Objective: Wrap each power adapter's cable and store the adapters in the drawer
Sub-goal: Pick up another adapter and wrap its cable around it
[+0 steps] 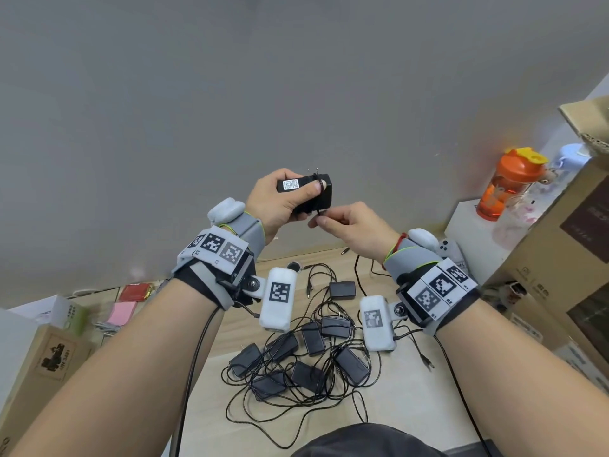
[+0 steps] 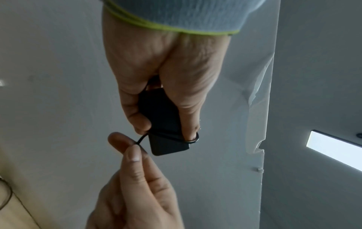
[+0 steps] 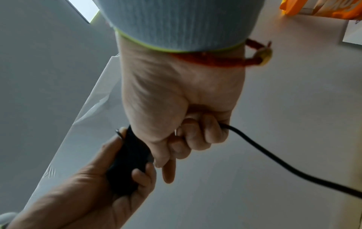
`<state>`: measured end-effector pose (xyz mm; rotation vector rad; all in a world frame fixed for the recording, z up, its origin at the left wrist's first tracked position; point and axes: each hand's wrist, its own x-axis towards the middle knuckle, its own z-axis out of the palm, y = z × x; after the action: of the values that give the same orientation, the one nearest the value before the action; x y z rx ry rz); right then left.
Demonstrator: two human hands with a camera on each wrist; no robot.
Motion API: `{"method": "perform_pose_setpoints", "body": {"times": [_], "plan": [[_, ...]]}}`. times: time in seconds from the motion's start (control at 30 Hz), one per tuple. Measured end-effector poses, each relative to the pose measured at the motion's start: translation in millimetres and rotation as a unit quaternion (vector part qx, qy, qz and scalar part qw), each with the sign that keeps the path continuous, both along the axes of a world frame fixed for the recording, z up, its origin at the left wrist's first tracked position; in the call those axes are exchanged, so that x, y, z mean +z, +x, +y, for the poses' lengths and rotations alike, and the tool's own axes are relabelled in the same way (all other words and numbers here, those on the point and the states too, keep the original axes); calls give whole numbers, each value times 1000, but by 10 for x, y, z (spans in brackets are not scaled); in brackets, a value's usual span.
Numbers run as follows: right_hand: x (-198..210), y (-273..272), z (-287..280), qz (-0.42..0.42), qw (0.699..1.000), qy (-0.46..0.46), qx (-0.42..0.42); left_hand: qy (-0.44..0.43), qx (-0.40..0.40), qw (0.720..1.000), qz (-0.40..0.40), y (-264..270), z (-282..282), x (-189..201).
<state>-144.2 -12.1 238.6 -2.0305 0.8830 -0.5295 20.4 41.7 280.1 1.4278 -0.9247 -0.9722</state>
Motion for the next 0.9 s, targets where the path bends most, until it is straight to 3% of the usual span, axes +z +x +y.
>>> {"method": "perform_pose_setpoints", "body": {"times": [0.2, 0.33, 0.77, 0.9], "plan": [[90, 3, 8, 10, 999, -17, 26, 8, 26, 997, -77, 78, -13, -112], [224, -27, -63, -45, 998, -29, 15, 22, -6, 991, -135, 113, 20, -146], [341, -81, -394, -112, 992, -58, -25, 32, -136, 967, -212, 14, 82, -1], [293, -73, -403, -106, 993, -50, -30, 12, -157, 970, -183, -45, 89, 30]]}}
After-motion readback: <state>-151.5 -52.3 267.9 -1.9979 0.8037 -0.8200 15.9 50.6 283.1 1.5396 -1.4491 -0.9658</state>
